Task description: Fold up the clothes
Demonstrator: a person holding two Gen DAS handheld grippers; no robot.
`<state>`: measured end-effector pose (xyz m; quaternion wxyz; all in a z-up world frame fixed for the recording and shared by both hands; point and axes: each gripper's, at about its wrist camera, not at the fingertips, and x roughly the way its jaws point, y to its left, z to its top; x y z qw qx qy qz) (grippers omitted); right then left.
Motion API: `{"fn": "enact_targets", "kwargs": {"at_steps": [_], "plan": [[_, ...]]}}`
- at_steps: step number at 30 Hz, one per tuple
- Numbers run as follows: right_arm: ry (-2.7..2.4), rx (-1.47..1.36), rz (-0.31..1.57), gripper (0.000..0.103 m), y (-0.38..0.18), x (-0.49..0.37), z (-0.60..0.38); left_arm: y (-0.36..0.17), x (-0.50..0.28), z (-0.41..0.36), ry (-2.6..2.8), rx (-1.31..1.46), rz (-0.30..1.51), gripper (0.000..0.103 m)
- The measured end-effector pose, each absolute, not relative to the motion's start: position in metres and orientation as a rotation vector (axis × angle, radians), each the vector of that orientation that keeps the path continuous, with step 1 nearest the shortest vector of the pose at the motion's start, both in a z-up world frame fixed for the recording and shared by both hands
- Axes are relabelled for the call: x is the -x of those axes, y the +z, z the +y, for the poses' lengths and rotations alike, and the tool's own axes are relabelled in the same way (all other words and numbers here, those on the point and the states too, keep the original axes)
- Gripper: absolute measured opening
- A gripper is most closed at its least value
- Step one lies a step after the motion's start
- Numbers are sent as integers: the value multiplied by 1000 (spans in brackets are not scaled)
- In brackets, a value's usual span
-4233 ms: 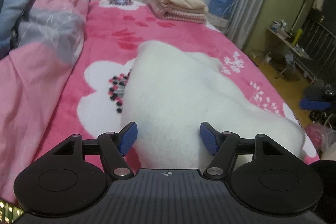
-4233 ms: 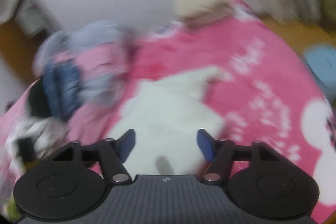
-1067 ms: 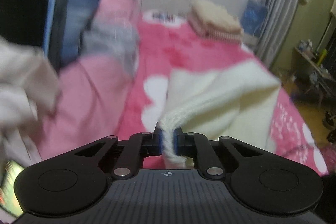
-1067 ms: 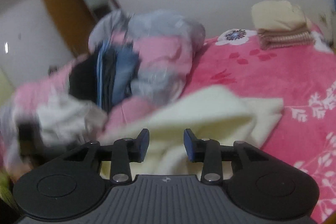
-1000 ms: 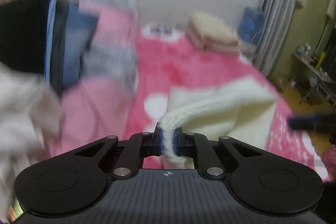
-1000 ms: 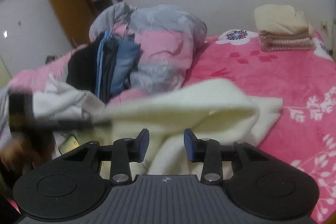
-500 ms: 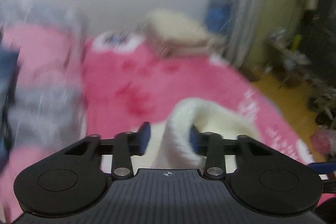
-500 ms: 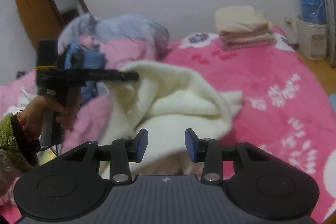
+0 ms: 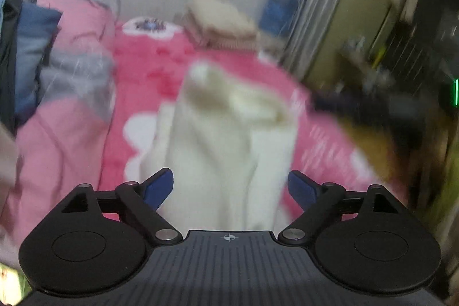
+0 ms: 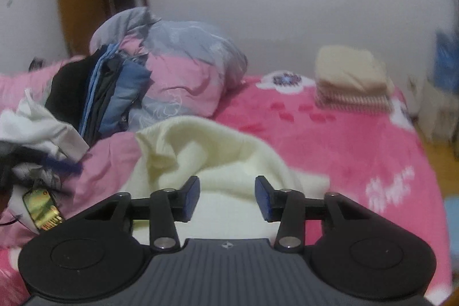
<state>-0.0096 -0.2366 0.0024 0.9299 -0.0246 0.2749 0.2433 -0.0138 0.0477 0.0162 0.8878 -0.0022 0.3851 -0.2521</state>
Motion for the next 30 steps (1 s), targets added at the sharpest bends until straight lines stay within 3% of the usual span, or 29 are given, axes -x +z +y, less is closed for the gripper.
{"fn": "enact_targets", "kwargs": {"at_steps": [3,5,8,11,13,15,16,19,22,25,26,27,28,30], "plan": [[537,230,530,74,2,-15,-213,-15,25,41,-469,-29,872,81],[560,361,508,79,-2,-32,-196,-29,30,41,-463,7,898,81],[606,474,547,80,-12,-63,-174,-37,37,48,-465,47,908,75],[668,542,622,80,-26,-94,-154,-44,37,59,-467,100,914,55],[674,547,665,79,-35,-113,-144,-47,34,71,-449,141,915,49],[657,525,715,71,-44,-134,-139,-47,38,79,-412,145,915,36],[657,504,752,68,-49,-144,-137,-48,38,82,-397,140,921,36],[723,422,878,67,-61,-163,-131,-54,38,89,-439,176,955,37],[752,439,912,64,-68,-165,-127,-58,41,90,-475,184,963,50],[711,447,942,48,-76,-169,-127,-69,42,82,-455,145,1009,51],[695,430,936,38,-75,-168,-128,-72,41,80,-442,138,1024,51],[676,413,923,26,-74,-166,-130,-76,40,79,-427,136,1037,47],[653,402,901,22,-71,-163,-131,-81,39,77,-412,134,1051,43],[594,383,834,15,-60,-151,-133,-82,37,79,-371,132,1048,23]]}}
